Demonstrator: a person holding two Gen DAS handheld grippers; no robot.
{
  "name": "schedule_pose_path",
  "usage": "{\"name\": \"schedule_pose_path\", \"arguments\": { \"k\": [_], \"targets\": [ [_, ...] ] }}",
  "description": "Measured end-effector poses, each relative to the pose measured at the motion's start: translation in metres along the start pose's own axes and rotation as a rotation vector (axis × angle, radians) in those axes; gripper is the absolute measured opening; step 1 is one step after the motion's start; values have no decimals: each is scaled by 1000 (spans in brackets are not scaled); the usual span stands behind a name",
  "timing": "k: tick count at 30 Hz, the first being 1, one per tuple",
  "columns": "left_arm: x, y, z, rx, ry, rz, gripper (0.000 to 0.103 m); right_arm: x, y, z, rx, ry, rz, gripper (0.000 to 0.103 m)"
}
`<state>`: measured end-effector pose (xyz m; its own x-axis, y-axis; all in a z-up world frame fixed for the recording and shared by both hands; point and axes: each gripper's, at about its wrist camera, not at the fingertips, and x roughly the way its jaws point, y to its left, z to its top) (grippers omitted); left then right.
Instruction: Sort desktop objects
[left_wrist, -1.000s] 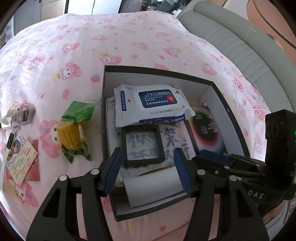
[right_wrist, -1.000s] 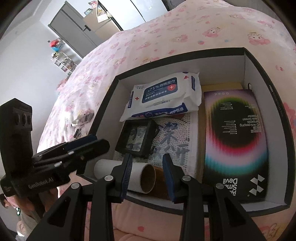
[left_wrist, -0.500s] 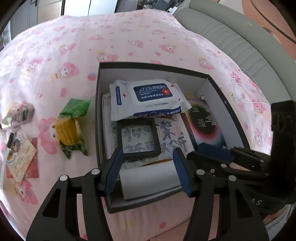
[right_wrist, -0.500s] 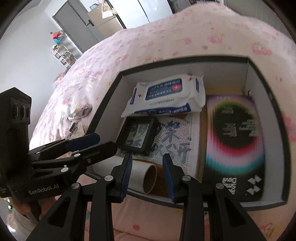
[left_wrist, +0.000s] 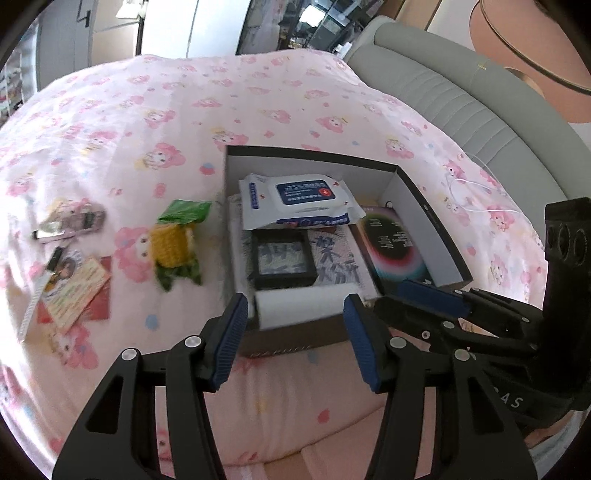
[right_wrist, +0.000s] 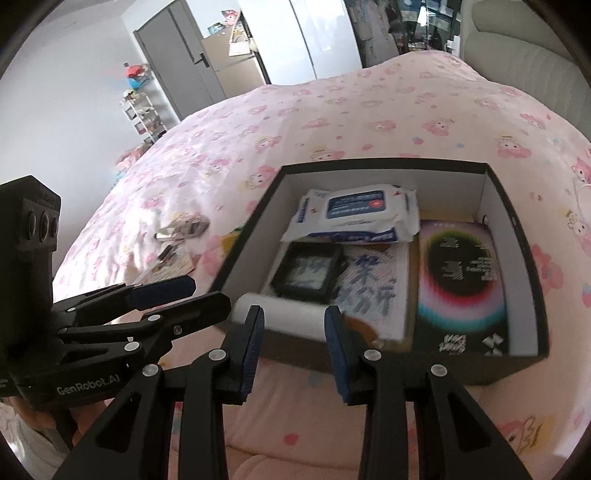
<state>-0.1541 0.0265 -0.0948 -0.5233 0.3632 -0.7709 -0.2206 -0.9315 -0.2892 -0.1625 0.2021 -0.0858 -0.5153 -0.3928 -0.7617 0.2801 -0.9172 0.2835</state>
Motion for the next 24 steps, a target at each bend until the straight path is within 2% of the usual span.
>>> {"name": "schedule_pose_path", "arguments": {
  "k": [5,8,13,18,21,24],
  "targets": [
    [-23,10,-16,1,-28,53,54,-5,24,-11,-25,6,46,31],
    [-36,22,-25,-32,-23,62,53,-8,43,-14,-55,10,74,31],
    [-69,44,-35,-70,-75,98,53,-10,74,-15,-99,17,134,31],
    [-88,76,-38,-128,-91,124,53,-3,111,-9,-163,20,169,31],
    [-91,104,-31,-215,-74,121,53,8,128,-2,-172,34,188,31],
    [-85,141,-15,-364,-66,106,53,29,144,13,-165,42,199,31]
  ]
}}
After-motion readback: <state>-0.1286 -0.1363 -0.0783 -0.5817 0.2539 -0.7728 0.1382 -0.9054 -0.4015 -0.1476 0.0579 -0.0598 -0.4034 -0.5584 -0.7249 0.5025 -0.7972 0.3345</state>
